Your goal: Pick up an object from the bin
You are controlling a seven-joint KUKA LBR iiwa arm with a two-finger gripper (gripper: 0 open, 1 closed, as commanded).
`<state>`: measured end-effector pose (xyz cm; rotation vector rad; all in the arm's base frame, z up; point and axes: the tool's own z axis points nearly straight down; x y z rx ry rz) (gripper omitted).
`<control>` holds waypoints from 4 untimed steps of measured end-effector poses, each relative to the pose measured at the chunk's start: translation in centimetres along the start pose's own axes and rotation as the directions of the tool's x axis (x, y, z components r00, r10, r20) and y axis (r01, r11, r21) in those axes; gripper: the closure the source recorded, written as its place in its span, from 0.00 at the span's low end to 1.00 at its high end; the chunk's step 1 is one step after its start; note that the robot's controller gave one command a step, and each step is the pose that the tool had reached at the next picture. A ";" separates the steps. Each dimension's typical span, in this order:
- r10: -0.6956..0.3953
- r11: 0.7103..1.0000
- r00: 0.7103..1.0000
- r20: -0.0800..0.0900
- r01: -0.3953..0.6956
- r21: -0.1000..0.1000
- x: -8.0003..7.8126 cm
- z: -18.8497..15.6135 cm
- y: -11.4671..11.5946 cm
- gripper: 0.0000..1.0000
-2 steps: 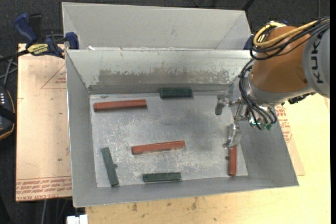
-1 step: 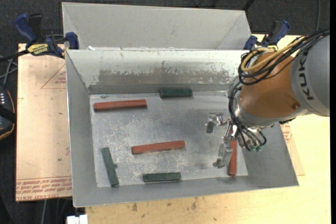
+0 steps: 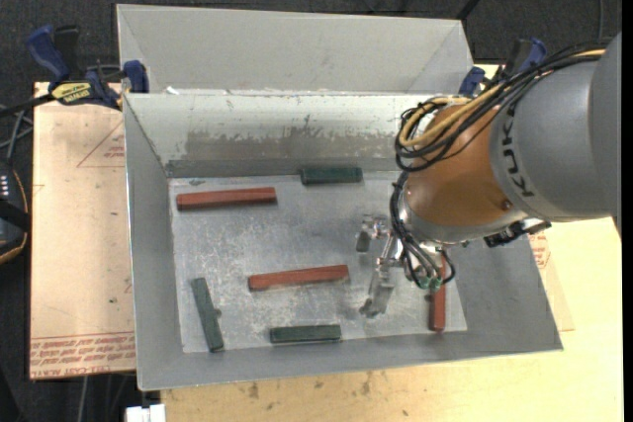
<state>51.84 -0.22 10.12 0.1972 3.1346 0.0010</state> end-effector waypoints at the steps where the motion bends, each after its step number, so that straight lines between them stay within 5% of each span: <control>1: -0.093 0.996 0.996 -0.002 0.093 -0.002 0.2 0.9 2.7 0.00; 2: -0.045 0.999 0.999 0.001 0.045 -0.001 -1.1 2.2 8.1 1.00; 3: -0.045 0.999 0.999 0.001 0.045 -0.001 -1.1 2.2 8.1 1.00; 4: -0.079 0.997 0.997 0.002 0.079 0.000 0.3 -12.1 7.1 1.00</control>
Offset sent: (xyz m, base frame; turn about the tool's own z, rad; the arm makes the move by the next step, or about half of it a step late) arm 0.0210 0.0777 -0.0218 -0.0424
